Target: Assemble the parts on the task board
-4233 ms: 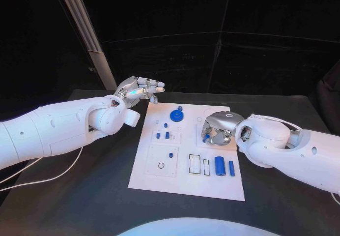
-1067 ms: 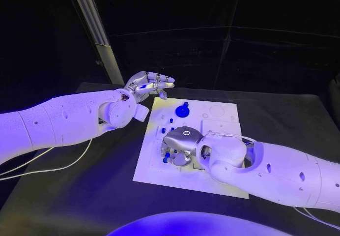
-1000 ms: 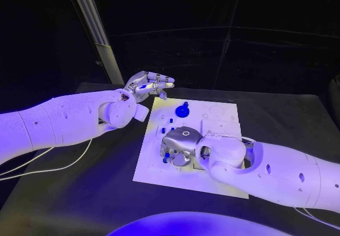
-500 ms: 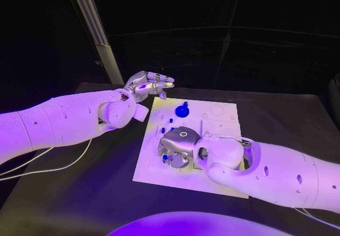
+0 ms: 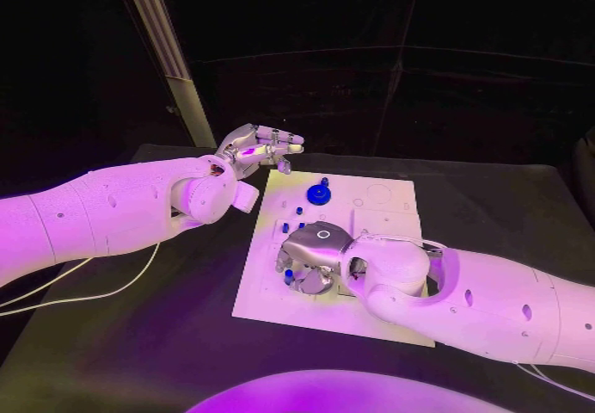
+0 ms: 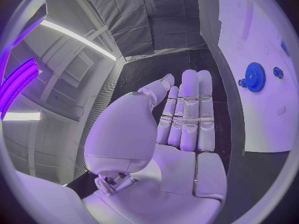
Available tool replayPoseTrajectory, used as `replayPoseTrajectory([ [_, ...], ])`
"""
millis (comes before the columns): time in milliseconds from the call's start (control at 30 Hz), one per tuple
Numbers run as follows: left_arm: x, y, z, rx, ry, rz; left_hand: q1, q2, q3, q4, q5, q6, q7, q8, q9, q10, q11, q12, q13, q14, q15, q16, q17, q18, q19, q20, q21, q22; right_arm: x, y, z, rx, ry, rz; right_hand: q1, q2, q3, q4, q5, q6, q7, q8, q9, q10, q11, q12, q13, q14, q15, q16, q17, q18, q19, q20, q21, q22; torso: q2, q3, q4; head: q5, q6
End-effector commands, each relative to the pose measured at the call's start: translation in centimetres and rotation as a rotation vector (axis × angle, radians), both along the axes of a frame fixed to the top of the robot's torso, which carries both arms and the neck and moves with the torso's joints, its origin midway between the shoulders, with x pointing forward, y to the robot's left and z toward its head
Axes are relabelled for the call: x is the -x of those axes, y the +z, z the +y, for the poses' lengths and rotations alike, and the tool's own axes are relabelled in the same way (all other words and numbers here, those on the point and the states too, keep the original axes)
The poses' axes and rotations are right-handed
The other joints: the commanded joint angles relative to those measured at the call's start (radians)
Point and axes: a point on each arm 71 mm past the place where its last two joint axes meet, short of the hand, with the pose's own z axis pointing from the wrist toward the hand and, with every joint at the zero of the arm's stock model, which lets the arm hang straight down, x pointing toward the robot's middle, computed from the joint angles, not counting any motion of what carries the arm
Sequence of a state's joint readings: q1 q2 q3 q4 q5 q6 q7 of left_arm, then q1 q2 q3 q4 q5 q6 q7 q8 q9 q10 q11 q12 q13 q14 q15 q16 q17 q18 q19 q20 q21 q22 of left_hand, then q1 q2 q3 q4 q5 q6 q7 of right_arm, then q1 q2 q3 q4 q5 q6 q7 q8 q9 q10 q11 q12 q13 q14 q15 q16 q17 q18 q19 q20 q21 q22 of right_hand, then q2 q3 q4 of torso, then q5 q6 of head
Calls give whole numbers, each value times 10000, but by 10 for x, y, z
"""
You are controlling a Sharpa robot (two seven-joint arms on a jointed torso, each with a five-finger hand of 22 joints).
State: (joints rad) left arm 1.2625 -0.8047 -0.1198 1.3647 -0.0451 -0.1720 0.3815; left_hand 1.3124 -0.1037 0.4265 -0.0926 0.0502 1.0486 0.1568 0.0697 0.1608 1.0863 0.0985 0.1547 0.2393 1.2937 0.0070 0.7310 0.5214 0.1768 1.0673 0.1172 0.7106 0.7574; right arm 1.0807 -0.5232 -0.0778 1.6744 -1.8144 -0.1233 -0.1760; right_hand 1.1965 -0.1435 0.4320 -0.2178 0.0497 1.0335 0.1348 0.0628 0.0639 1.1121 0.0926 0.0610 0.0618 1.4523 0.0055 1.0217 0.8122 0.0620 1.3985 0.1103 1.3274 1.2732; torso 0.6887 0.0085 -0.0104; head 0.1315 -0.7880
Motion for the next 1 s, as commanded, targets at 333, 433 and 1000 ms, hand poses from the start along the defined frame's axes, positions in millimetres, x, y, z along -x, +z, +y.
replayPoseTrajectory([
  [333, 0, 1, 2, 64, -66, 26, -46, 70, -28, -53, 9, -39, 21, -48, -15, -71, -9, 33, -22, -39, 38, -42, -17, 63, 97, -9, -39, -18, -7, 16, -70, -2872, -1682, 973, 168, -282, -801, 741, -24, 81, 141, 82, 63, 134, -32, 357, 136, -211, -8, -535, -653, 339, -438, 29, -731, -754, -33, -10, -36, -345, 184],
  [433, 0, 1, 3, 52, -39, 31, -46, 70, -28, -53, 9, -39, 21, -48, -15, -71, -9, 33, -22, -39, 38, -42, -17, 63, 97, -9, -39, -18, -11, 19, -98, -3388, -2747, 1866, -140, -223, -899, 1030, -22, 268, 22, 127, 85, 1086, -227, 762, 312, 40, -159, 107, 116, 177, 2, -79, -147, -90, -50, -10, -59, -486, 244],
  [1000, 0, 0, 3, 40, -49, 58, -49, 69, -30, -53, 9, -41, 20, -48, -16, -77, -8, 33, -23, -38, 39, -45, -19, 63, 99, -9, -44, -22, -12, 8, -217, -1354, -7990, 3968, -785, -219, -2748, 3761, 26, 1255, -802, 506, 1260, 3504, -1188, 9713, 9263, 628, -930, 3416, 4164, -444, 1389, -957, 1945, 2364, -149, 9, -268, -954, 367],
])
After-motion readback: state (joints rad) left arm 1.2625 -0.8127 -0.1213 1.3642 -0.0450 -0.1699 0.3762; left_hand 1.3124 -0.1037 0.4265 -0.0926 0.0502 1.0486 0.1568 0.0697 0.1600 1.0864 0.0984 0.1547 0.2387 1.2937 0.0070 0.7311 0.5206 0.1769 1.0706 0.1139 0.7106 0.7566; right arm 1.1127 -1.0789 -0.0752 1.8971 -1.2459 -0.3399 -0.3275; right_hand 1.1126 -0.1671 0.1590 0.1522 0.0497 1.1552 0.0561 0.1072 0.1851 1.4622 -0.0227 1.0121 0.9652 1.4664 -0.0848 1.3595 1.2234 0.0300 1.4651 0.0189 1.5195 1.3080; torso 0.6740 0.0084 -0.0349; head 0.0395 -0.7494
